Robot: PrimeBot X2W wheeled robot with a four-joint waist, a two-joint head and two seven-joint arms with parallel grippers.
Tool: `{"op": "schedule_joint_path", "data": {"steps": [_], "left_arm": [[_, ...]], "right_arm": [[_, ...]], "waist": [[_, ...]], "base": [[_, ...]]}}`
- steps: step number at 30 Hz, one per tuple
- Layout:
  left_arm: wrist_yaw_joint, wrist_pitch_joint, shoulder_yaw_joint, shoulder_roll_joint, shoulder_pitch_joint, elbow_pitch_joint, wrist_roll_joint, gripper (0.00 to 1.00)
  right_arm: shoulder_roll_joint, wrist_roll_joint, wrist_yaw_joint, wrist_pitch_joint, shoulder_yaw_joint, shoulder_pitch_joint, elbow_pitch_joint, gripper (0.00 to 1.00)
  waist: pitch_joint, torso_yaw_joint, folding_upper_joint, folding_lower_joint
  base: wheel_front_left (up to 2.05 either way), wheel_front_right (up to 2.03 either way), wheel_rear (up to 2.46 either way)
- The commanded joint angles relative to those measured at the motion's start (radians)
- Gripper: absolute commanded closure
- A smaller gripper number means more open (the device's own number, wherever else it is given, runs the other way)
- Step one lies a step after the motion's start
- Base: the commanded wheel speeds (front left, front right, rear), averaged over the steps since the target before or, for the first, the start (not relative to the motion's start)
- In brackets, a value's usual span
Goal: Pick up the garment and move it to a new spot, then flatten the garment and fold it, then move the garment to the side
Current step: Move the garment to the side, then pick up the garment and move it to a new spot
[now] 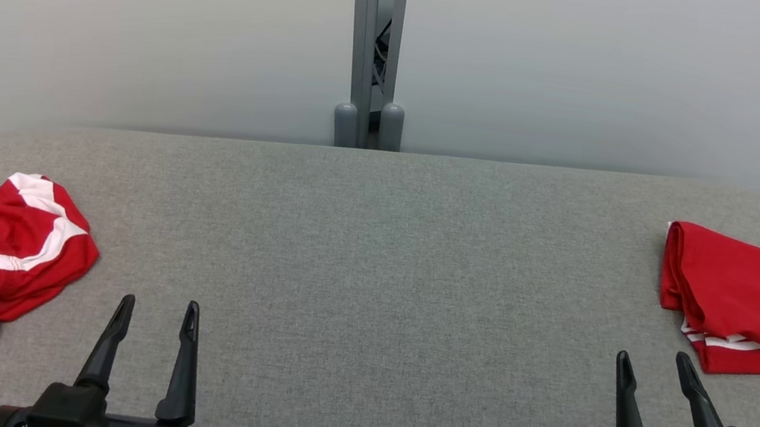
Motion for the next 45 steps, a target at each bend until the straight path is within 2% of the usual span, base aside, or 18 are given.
{"op": "schedule_joint_path", "data": {"steps": [1, 14, 20, 45], "left_arm": [[-0.006, -0.004, 0.005, 0.003, 0.006, 0.001, 0.001, 0.0], [-0.011, -0.004, -0.004, 0.002, 0.008, 0.004, -0.024, 0.0], [-0.007, -0.004, -0.008, 0.003, -0.002, 0.001, -0.025, 0.0], [0.026, -0.004, -0.022, 0.002, -0.018, -0.049, -0.031, 0.0]], "right_arm": [[-0.005, 0.004, 0.0, 0.0, 0.0, 0.011, -0.003, 0.0], [-0.005, -0.005, 0.0, 0.0, 0.011, 0.031, 0.0, 0.0], [-0.005, -0.016, 0.0, 0.0, 0.019, 0.037, -0.008, 0.0], [-0.005, 0.008, 0.0, 0.0, 0.058, 0.027, -0.041, 0.0]], "waist": [[-0.001, -0.002, -0.0001, 0.0], [-0.009, 0.005, -0.0001, 0.0], [-0.006, 0.035, -0.0001, 0.0], [0.026, 0.363, -0.0001, 0.0]], "base": [[0.0, 0.0, 0.0], [0.0, 0.0, 0.0], [0.0, 0.0, 0.0], [0.0, 0.0, 0.0]]}}
